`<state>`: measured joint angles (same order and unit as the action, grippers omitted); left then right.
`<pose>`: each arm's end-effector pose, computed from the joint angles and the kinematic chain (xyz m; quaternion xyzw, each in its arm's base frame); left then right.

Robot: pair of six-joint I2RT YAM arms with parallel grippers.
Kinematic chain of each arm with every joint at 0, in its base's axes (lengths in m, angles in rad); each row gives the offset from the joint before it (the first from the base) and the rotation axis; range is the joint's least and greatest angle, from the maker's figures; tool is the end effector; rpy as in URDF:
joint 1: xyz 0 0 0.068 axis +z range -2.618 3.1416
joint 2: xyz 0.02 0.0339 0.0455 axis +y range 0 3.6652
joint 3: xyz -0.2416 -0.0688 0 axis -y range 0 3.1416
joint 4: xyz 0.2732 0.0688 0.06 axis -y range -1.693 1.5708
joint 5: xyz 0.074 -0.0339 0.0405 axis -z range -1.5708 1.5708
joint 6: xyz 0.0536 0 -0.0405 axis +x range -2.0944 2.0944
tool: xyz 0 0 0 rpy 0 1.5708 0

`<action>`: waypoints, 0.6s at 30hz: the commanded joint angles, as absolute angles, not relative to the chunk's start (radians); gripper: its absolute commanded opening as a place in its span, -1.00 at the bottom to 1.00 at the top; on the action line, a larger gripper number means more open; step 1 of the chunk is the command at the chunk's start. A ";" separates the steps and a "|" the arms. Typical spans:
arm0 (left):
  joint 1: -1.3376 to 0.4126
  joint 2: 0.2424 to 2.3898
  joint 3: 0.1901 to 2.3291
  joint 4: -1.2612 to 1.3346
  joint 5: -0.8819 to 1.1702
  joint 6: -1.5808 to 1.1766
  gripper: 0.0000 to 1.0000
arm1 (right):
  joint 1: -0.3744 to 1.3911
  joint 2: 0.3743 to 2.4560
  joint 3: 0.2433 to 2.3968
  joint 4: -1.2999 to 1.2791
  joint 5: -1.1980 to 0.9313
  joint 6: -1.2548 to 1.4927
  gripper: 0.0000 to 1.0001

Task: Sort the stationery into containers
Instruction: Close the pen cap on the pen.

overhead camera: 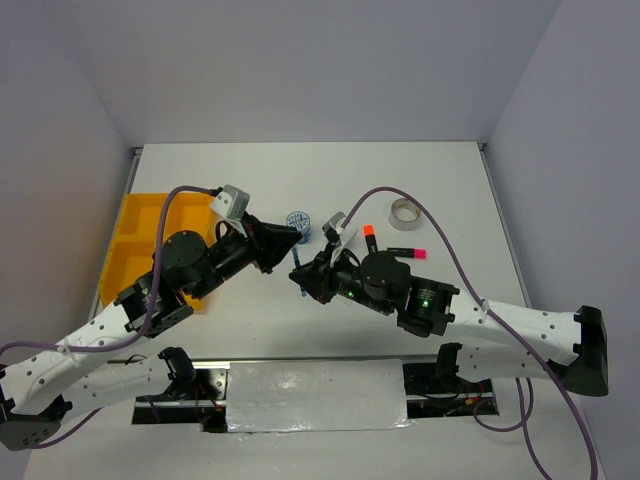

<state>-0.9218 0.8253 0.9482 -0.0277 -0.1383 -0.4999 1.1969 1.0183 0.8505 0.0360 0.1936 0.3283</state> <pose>0.1548 -0.1918 0.3961 0.0905 0.6669 -0.4464 0.5897 0.1185 0.2737 0.3160 -0.2572 0.7059 0.4006 0.5245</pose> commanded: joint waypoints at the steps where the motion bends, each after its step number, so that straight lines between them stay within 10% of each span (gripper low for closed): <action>1: -0.927 0.825 0.940 0.003 -0.140 -0.492 -1.00 | 1.195 0.994 0.903 0.069 0.196 0.328 -1.00; 18: -0.927 0.830 0.787 -0.068 -0.080 -0.635 -1.00 | 1.141 0.980 1.025 0.333 0.121 0.112 -1.00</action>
